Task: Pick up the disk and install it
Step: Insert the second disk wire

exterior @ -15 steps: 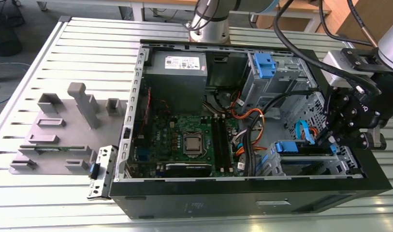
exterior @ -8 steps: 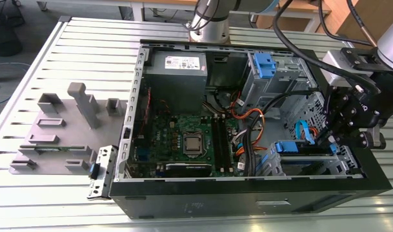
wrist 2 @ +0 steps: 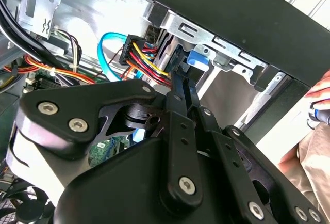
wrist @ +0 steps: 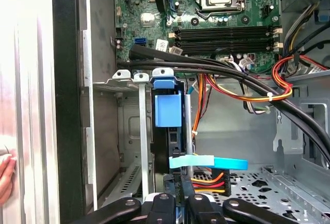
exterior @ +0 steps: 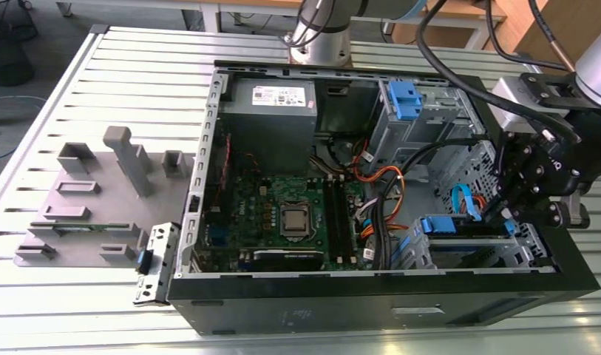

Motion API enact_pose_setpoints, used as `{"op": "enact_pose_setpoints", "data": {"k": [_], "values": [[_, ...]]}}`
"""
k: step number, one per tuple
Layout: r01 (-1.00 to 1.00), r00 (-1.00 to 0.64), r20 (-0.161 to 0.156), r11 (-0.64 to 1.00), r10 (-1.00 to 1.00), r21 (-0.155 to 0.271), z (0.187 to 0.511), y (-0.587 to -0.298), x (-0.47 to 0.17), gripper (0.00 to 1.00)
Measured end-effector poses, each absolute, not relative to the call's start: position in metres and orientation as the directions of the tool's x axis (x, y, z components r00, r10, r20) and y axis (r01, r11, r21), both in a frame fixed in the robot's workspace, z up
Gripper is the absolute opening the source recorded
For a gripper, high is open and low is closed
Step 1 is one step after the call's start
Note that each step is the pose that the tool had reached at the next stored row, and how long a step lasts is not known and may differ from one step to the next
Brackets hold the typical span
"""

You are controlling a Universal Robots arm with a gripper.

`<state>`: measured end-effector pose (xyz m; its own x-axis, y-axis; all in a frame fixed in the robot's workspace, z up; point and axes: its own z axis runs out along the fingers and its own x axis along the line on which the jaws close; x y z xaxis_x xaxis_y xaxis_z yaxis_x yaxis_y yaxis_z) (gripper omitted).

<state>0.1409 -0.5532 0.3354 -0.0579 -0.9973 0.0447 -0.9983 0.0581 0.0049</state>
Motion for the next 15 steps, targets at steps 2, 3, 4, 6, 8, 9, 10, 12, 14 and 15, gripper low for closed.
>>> {"op": "enact_pose_setpoints", "data": {"k": [2,3,4,6,8,9,10,12,14,15], "values": [[-0.998,-0.058,0.045,0.058,-0.997,0.005,0.3353,-0.5531,0.1407,0.16],[-0.998,-0.058,0.045,0.058,-0.997,0.005,0.3353,-0.5531,0.1407,0.16],[-0.998,-0.058,0.045,0.058,-0.997,0.005,0.3352,-0.5531,0.1407,0.16],[-0.998,-0.058,0.045,0.058,-0.997,0.005,0.3349,-0.5529,0.1407,0.16],[-0.998,-0.058,0.045,0.058,-0.997,0.005,0.3345,-0.5529,0.1407,0.16],[-0.998,-0.058,0.045,0.058,-0.997,0.005,0.3343,-0.5529,0.1407,0.16],[-0.998,-0.058,0.045,0.058,-0.997,0.005,0.3342,-0.553,0.1407,0.16],[-0.998,-0.058,0.045,0.058,-0.997,0.005,0.3341,-0.553,0.1407,0.16],[-0.998,-0.058,0.045,0.058,-0.997,0.005,0.3335,-0.5529,0.1407,0.16],[-0.998,-0.058,0.045,0.058,-0.997,0.005,0.333,-0.5529,0.1407,0.16]]}}
